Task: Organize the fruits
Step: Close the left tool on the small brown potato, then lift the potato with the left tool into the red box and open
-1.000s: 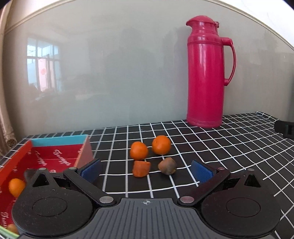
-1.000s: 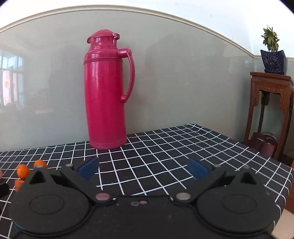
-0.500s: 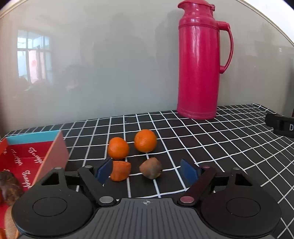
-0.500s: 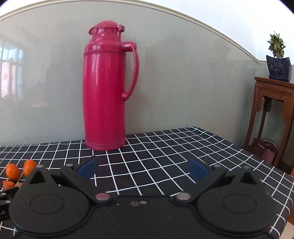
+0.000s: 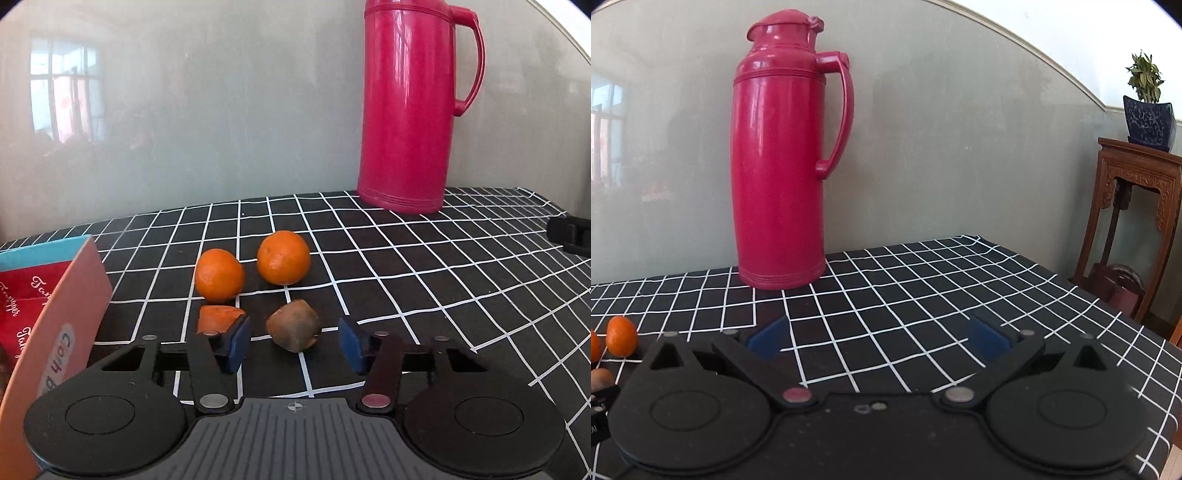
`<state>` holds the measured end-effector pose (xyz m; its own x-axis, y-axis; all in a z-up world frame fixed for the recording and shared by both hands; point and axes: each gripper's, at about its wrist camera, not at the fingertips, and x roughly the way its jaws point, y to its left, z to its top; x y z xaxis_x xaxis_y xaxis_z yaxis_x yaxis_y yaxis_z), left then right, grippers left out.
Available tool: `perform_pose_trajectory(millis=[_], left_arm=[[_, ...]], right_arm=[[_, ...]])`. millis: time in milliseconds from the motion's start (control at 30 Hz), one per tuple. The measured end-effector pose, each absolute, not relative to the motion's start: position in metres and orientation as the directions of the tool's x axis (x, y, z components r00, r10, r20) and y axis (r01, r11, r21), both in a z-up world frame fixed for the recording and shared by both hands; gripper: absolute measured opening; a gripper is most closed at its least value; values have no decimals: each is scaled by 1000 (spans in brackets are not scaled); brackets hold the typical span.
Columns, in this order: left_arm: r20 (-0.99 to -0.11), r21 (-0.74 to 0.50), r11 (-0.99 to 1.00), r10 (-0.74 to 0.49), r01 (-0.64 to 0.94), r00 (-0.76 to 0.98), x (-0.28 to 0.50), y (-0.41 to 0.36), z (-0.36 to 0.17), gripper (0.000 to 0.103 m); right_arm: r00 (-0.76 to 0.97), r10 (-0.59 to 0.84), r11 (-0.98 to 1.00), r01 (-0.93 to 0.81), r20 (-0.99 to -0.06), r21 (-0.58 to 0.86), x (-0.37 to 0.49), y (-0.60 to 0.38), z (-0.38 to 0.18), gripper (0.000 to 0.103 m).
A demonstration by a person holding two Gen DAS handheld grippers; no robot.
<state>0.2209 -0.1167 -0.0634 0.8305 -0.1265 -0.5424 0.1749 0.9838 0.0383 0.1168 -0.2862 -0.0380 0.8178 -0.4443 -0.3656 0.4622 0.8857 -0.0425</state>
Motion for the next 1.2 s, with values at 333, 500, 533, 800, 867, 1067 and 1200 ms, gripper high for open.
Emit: perform_pose_trajectory(millis=[333, 500, 533, 800, 867, 1067, 1200], left_arm=[[-579, 29, 986, -116, 163, 807, 232, -119, -67, 34], [-563, 41, 985, -116, 167, 818, 226, -118, -65, 34], [-564, 37, 985, -121, 171, 817, 225, -118, -64, 34], [-524, 40, 985, -124, 170, 843, 203, -105, -47, 34], [-520, 43, 986, -118, 163, 846, 197, -99, -44, 34], [-491, 45, 989, -100, 140, 865, 178, -78, -28, 34], [-471, 40, 991, -90, 124, 877, 168, -66, -18, 34]], right_arm=[[827, -416, 901, 432, -377, -46, 122, -282, -39, 103], [824, -415, 898, 440, -387, -27, 122, -288, -37, 103], [824, -416, 897, 441, -386, -26, 122, -287, -37, 103], [831, -398, 905, 425, -389, -18, 118, -283, -35, 103], [835, -388, 909, 418, -390, -9, 117, -281, -34, 103], [858, -360, 923, 385, -366, -3, 113, -267, -29, 103], [860, -348, 929, 370, -373, -13, 113, -259, -29, 103]])
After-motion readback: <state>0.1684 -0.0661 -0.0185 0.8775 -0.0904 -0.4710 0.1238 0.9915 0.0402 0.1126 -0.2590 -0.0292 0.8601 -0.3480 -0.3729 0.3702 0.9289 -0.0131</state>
